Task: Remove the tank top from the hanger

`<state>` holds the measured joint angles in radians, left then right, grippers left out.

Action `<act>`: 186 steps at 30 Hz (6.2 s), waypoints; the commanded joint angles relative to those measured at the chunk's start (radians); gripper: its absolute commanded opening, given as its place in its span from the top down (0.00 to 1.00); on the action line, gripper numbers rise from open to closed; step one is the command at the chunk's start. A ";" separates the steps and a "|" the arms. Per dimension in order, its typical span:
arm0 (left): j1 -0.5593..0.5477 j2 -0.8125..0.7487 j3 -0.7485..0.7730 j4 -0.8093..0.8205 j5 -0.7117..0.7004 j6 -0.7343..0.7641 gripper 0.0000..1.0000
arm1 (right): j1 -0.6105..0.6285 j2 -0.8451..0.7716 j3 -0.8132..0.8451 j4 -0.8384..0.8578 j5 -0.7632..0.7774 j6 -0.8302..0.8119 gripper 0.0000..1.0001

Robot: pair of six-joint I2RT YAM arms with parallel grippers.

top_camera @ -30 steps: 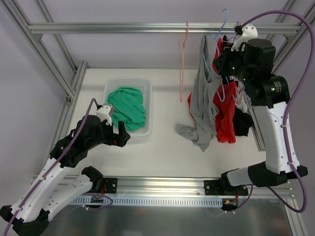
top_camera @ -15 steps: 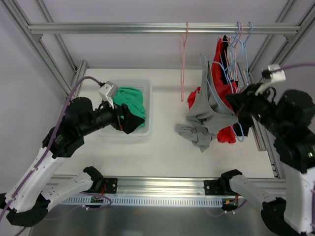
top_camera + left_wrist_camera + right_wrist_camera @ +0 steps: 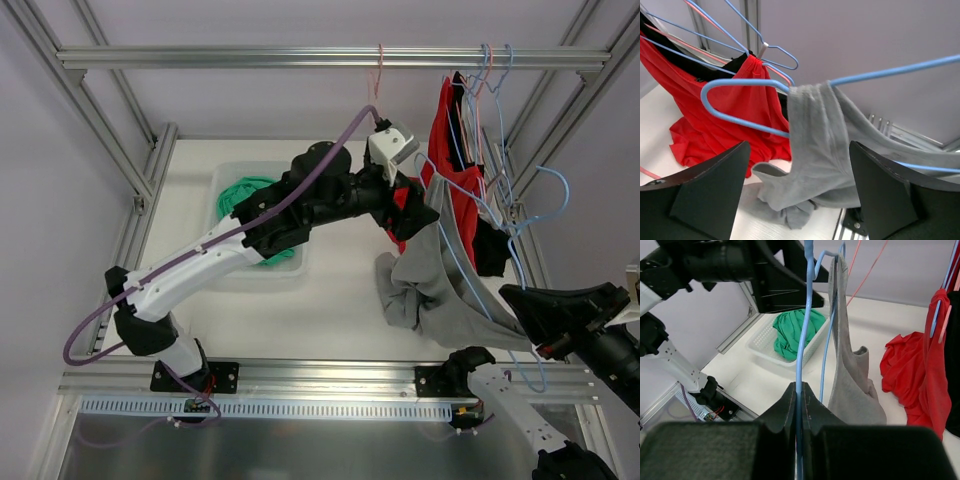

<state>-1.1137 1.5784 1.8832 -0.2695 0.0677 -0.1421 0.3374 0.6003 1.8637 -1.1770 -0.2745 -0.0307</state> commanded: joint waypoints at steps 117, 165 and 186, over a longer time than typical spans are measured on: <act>-0.098 -0.618 -1.175 0.170 -0.239 -0.267 0.01 | 0.015 -0.013 -0.821 0.966 0.198 -0.064 1.00; -0.098 -0.534 -1.162 0.105 -0.255 -0.264 0.01 | 0.206 0.857 0.204 0.185 0.673 -0.275 1.00; -0.098 -0.529 -1.214 0.110 -0.230 -0.286 0.01 | 0.200 1.162 0.514 0.177 0.727 -0.311 1.00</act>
<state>-1.2049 1.0580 0.6754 -0.1738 -0.1833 -0.4191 0.5446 1.7596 2.3177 -1.0157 0.4332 -0.3271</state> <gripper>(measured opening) 0.986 0.041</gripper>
